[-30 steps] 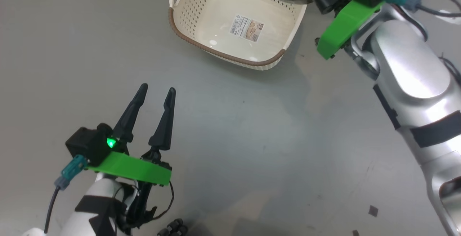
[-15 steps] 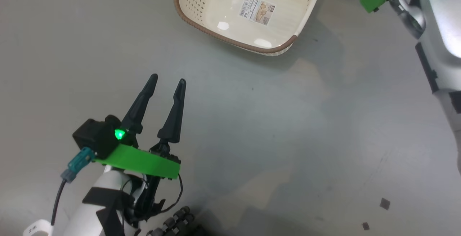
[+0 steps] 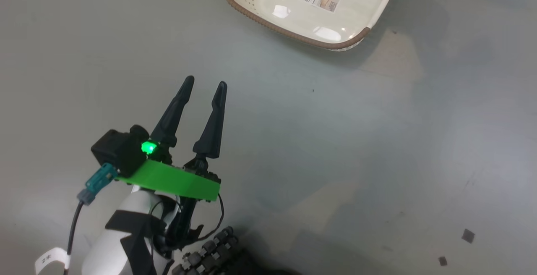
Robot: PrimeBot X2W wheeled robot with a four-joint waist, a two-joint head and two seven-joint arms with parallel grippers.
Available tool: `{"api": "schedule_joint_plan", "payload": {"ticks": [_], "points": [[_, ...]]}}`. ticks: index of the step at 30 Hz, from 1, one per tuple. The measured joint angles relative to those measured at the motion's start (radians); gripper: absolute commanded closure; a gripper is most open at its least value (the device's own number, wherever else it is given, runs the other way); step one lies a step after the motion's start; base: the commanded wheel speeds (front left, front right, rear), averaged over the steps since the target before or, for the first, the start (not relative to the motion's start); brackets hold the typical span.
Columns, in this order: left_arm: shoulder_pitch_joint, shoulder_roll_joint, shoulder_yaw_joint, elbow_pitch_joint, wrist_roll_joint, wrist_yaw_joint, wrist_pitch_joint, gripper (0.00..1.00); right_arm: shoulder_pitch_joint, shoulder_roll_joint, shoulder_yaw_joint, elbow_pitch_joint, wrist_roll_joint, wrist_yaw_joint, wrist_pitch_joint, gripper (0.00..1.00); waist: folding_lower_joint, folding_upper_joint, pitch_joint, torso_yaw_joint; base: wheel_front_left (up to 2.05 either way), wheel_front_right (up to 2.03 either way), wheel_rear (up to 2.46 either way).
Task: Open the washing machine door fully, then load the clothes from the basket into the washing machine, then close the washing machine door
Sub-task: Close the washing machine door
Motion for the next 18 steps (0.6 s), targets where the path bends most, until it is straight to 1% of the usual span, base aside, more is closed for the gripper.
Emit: {"api": "schedule_joint_plan", "payload": {"ticks": [8,18], "points": [[0.000,-0.011,-0.002,0.003,-0.009,0.000,0.000,0.00,-0.088,-0.027,-0.031,0.070,-0.044,0.000,0.000,1.00,0.0000,0.0000,0.029,0.029,0.00,0.00,0.00],[-0.014,-0.026,-0.011,0.006,-0.009,0.000,0.000,0.00,-0.156,-0.045,-0.162,0.122,-0.156,0.005,0.000,1.00,-0.0001,0.0000,0.053,0.059,0.00,0.00,0.00]]}}
